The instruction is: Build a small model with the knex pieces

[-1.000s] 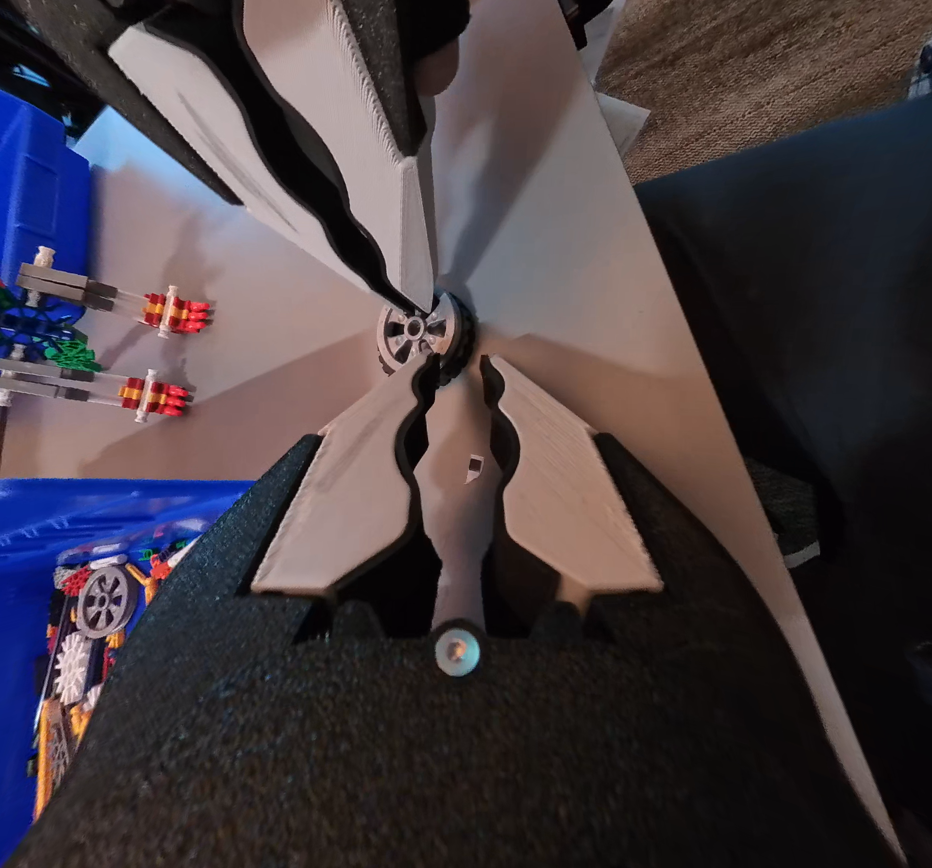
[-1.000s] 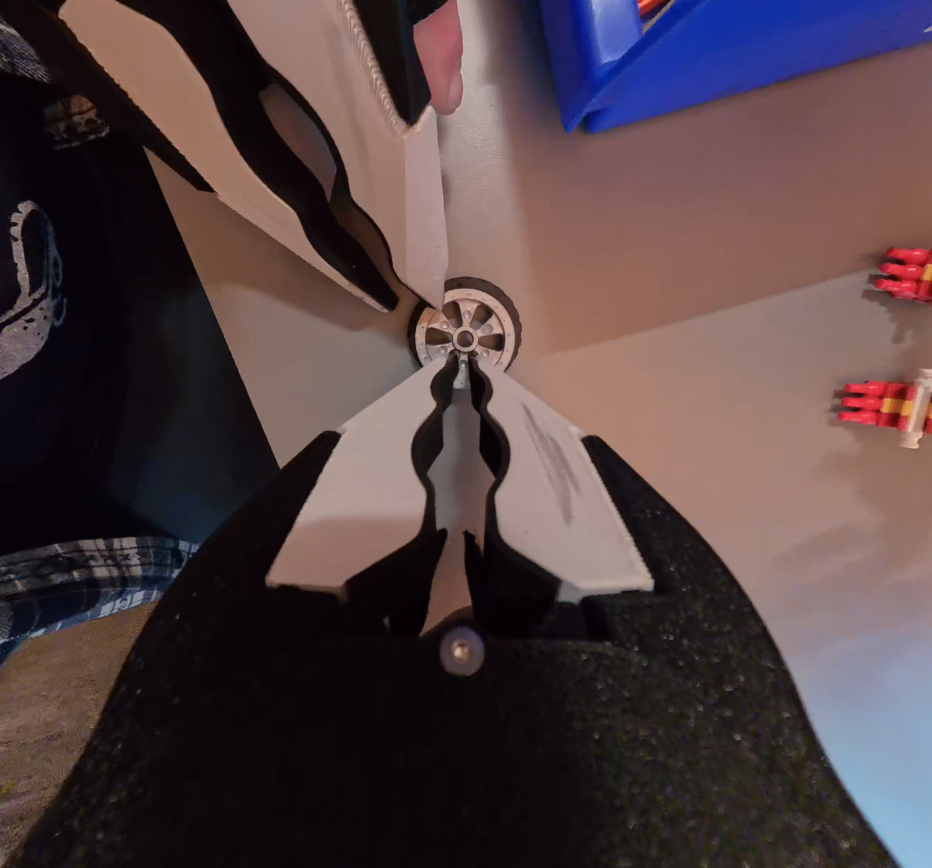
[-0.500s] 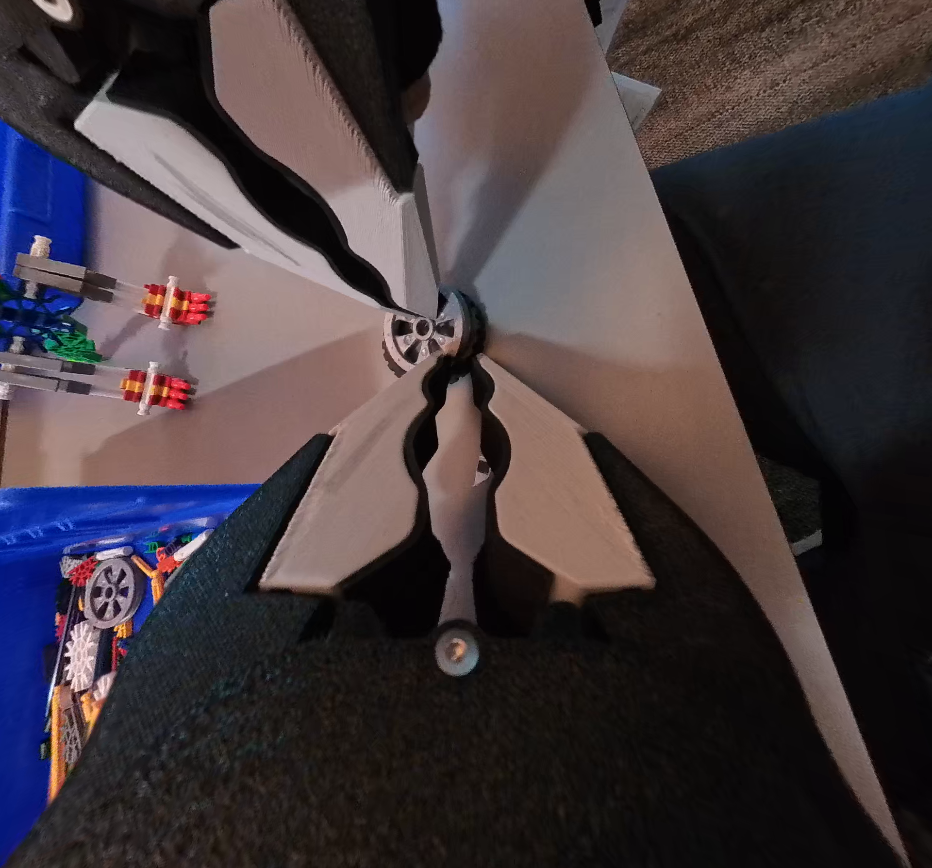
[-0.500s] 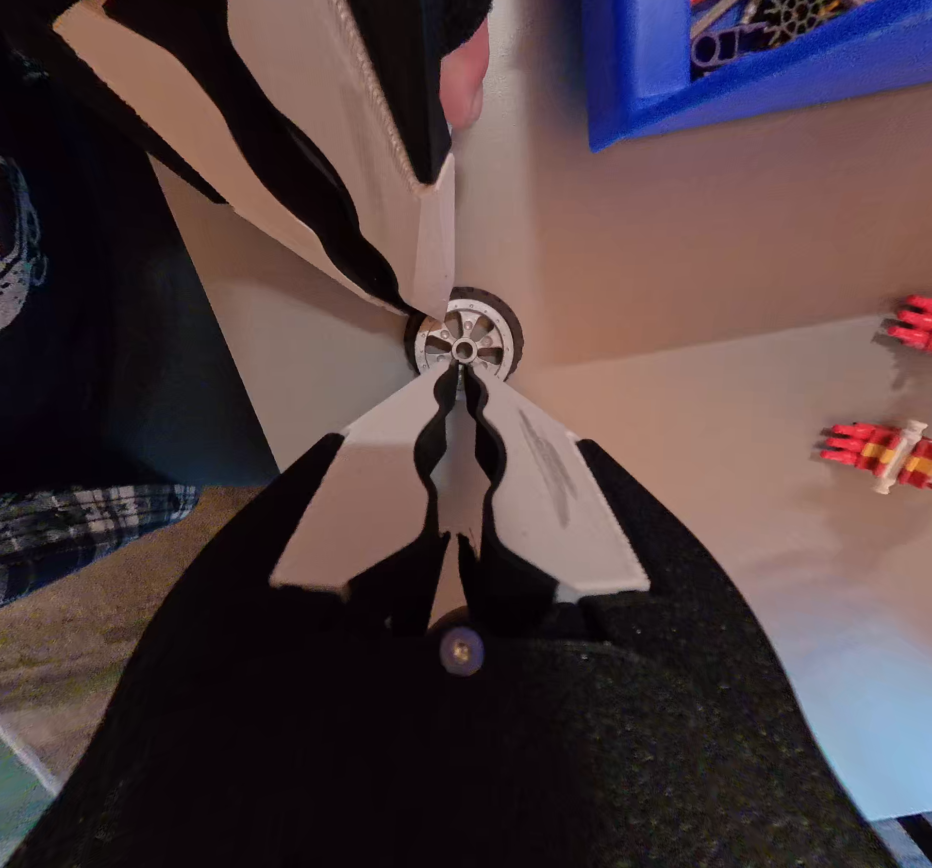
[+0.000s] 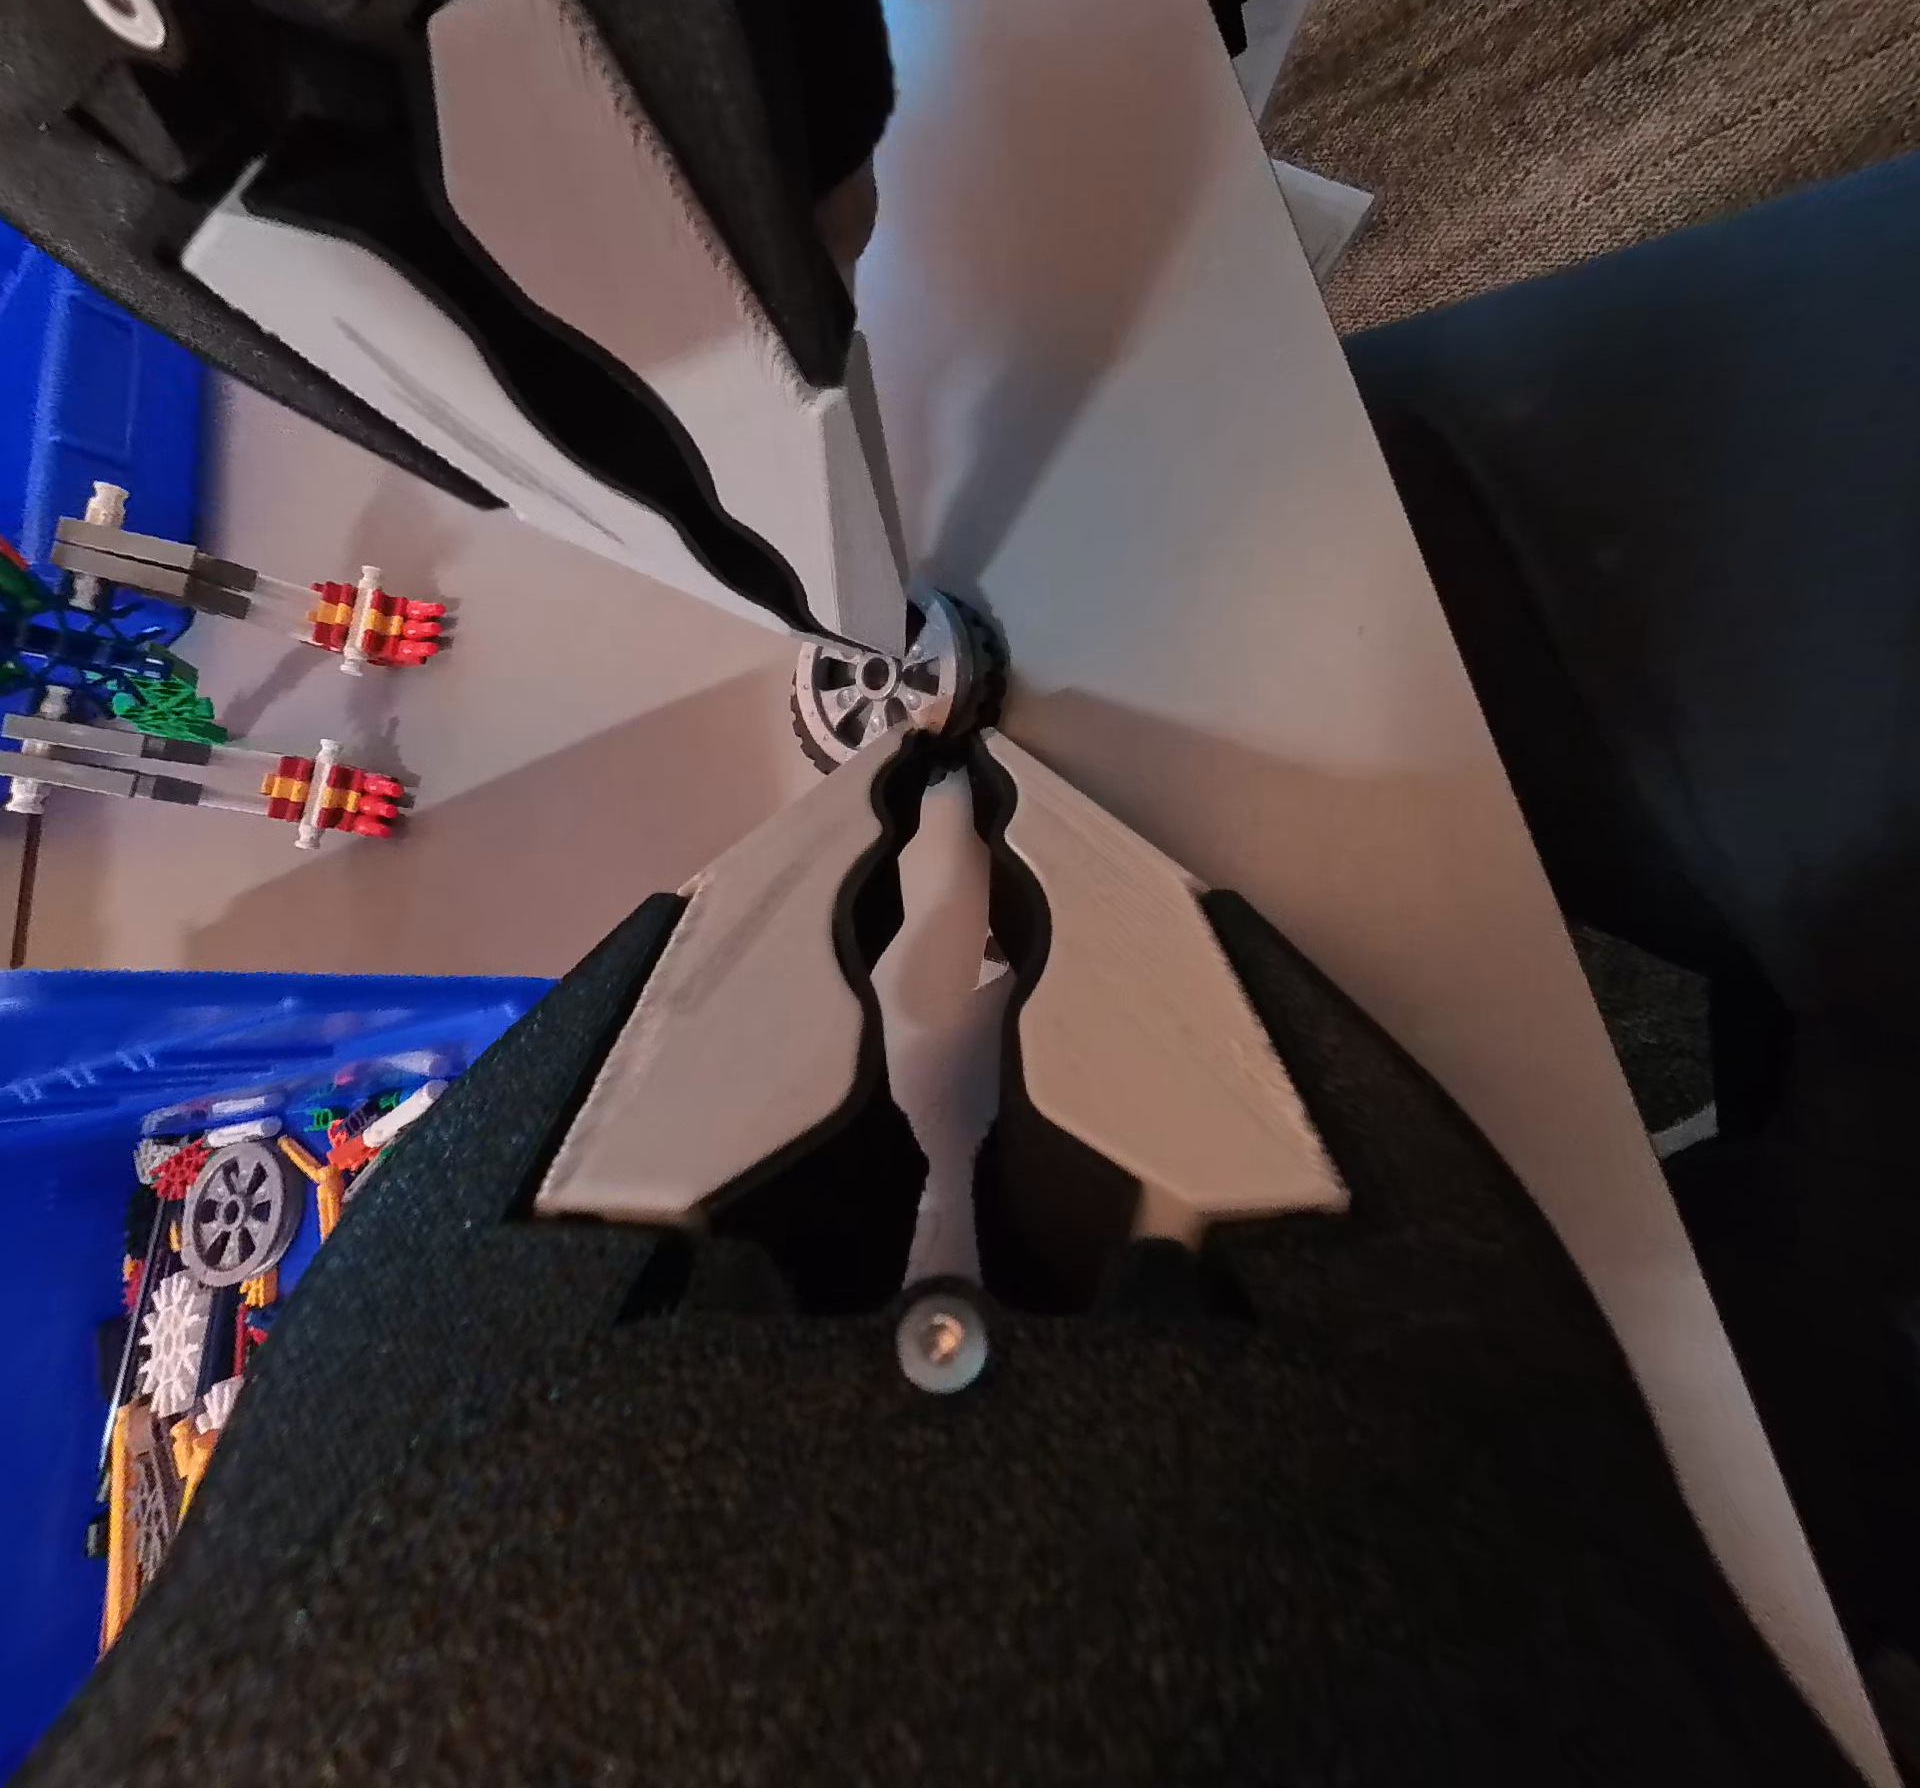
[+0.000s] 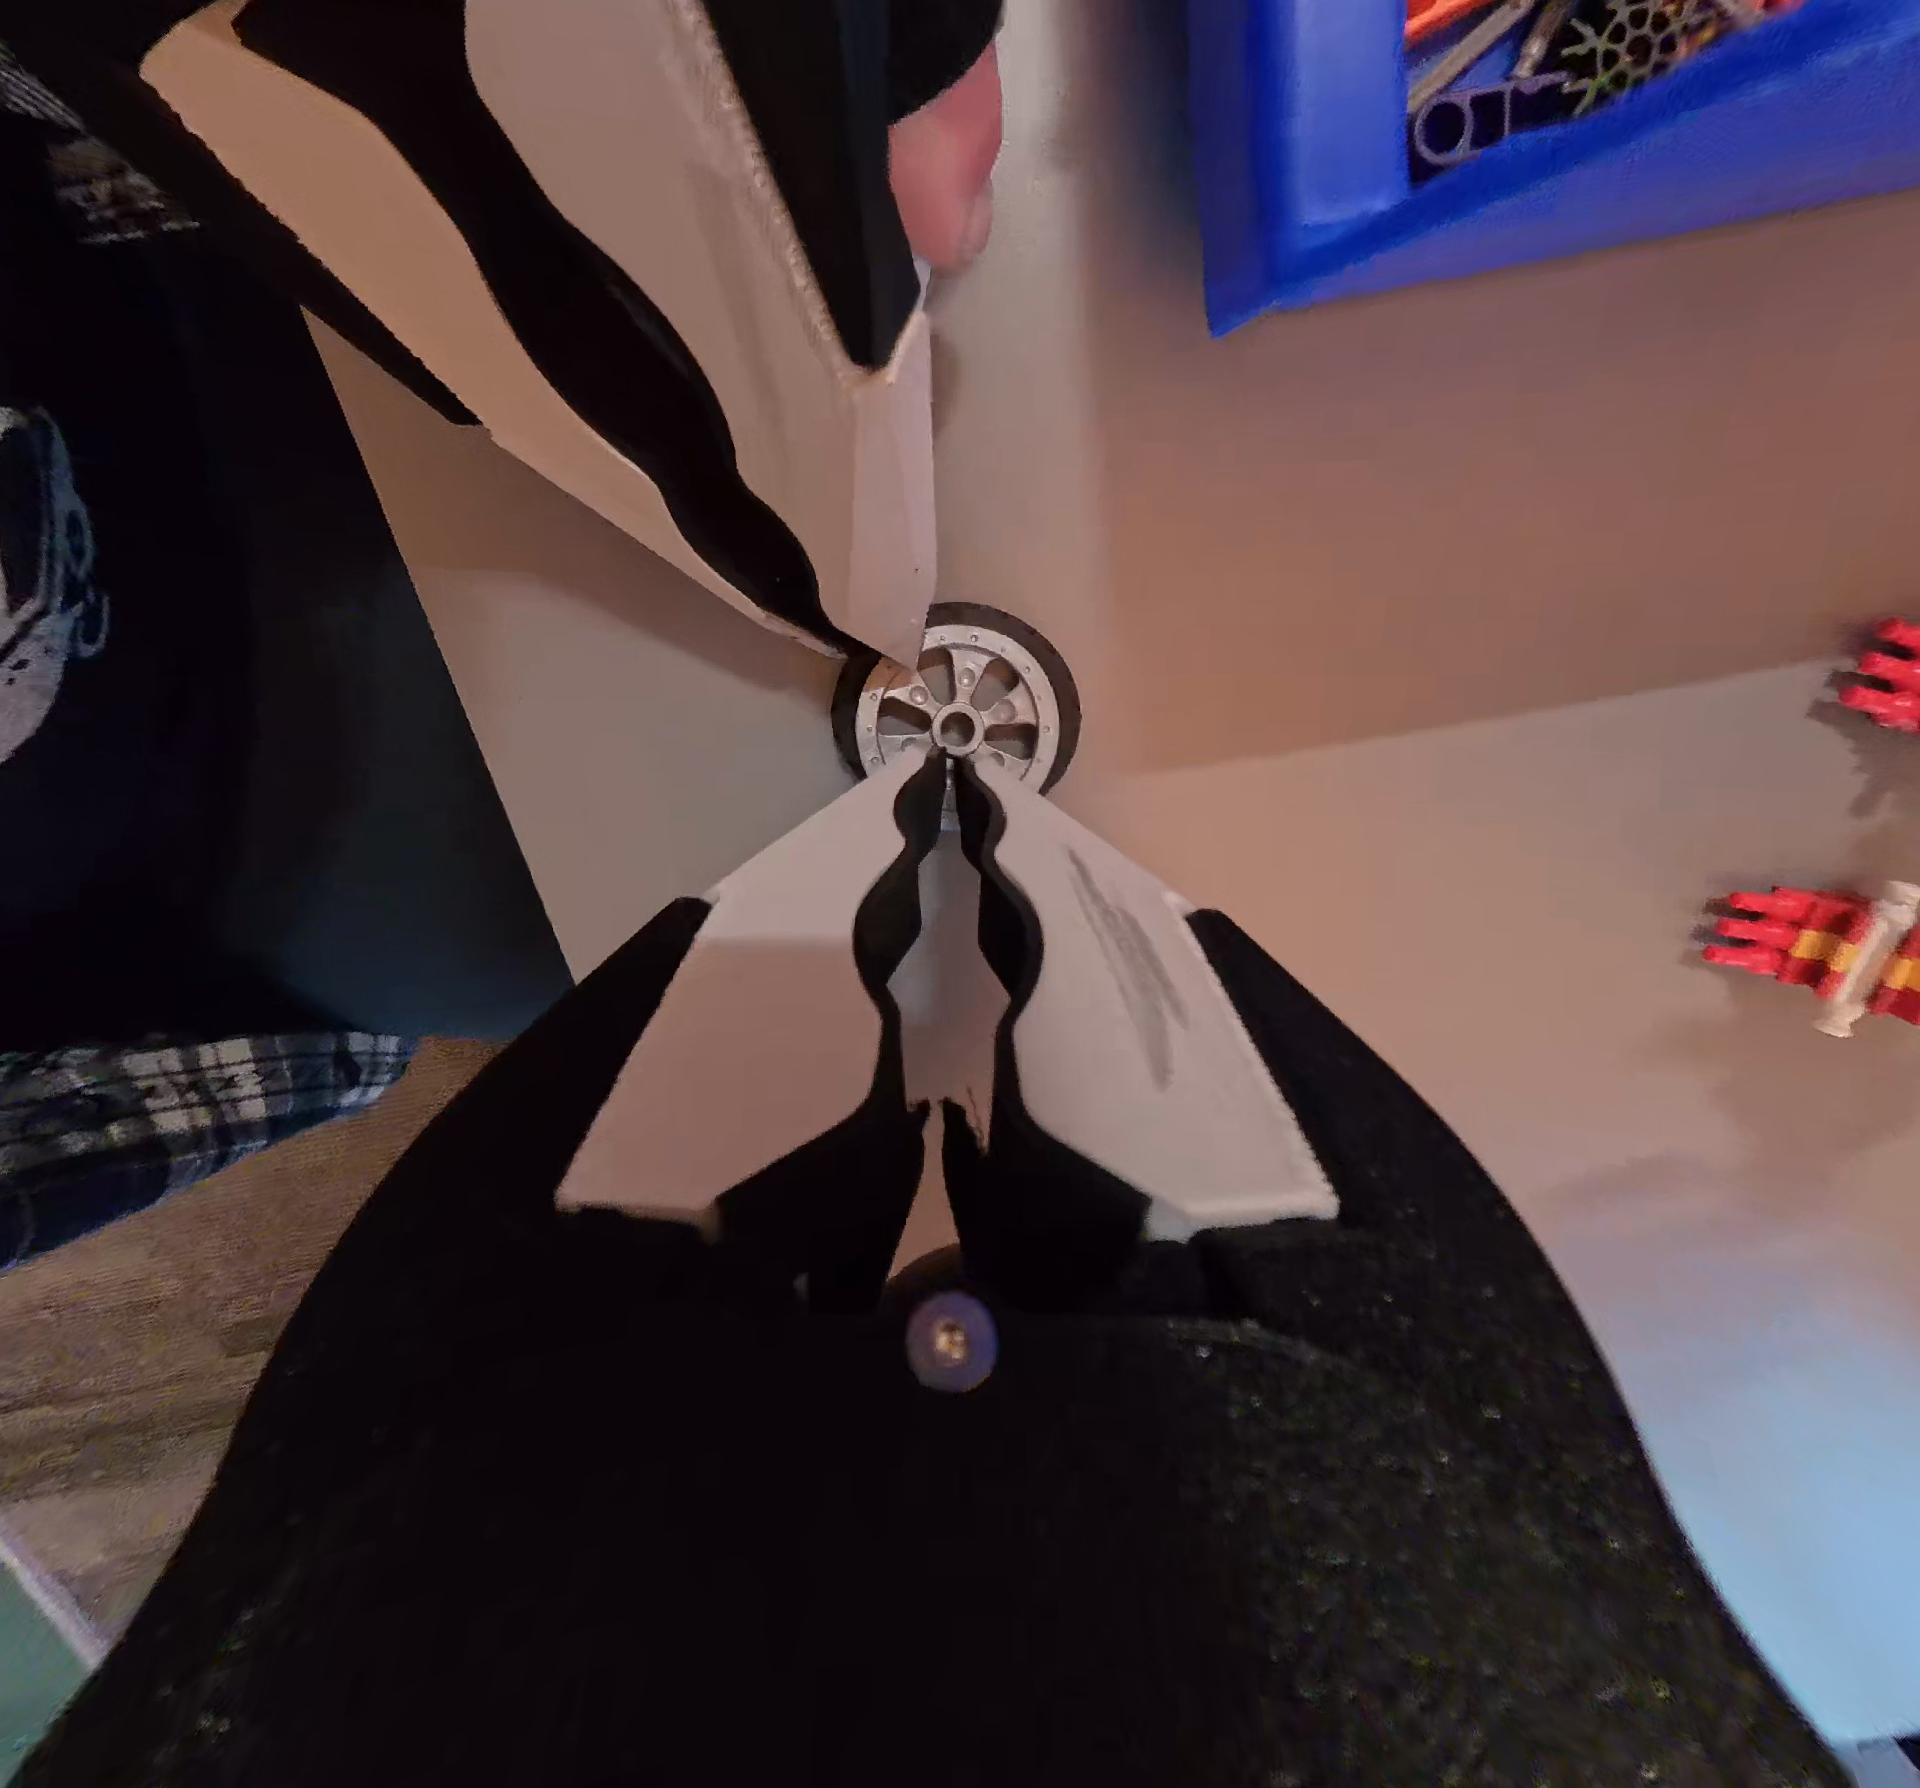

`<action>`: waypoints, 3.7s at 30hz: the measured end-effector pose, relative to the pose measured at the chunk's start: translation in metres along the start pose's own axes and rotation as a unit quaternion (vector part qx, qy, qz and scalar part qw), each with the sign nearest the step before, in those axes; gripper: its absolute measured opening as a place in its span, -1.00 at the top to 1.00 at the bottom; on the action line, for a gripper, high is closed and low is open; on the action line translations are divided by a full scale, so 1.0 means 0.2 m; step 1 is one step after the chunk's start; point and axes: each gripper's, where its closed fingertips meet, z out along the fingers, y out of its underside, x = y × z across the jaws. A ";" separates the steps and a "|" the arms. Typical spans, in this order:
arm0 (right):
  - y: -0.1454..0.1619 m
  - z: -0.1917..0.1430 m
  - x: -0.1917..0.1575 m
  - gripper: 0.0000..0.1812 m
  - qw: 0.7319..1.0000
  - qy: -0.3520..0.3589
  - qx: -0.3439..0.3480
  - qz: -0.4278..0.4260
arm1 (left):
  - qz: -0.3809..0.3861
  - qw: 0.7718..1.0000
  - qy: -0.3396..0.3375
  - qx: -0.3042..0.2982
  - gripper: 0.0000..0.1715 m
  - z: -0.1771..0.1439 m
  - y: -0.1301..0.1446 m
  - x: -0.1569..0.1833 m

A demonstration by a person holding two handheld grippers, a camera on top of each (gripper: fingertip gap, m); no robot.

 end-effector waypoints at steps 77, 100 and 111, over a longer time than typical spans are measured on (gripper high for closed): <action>-0.07 0.01 0.05 0.97 0.944 0.129 0.242 0.182 | 0.030 0.997 -0.003 -0.069 0.83 -0.06 0.08 -0.03; -0.04 -0.01 0.08 0.93 0.938 0.042 0.243 0.245 | -0.032 0.998 0.004 -0.054 0.89 -0.05 0.03 0.04; -0.04 0.01 0.07 0.96 0.982 0.067 0.122 0.126 | -0.033 0.998 -0.011 -0.058 0.89 -0.05 0.03 0.05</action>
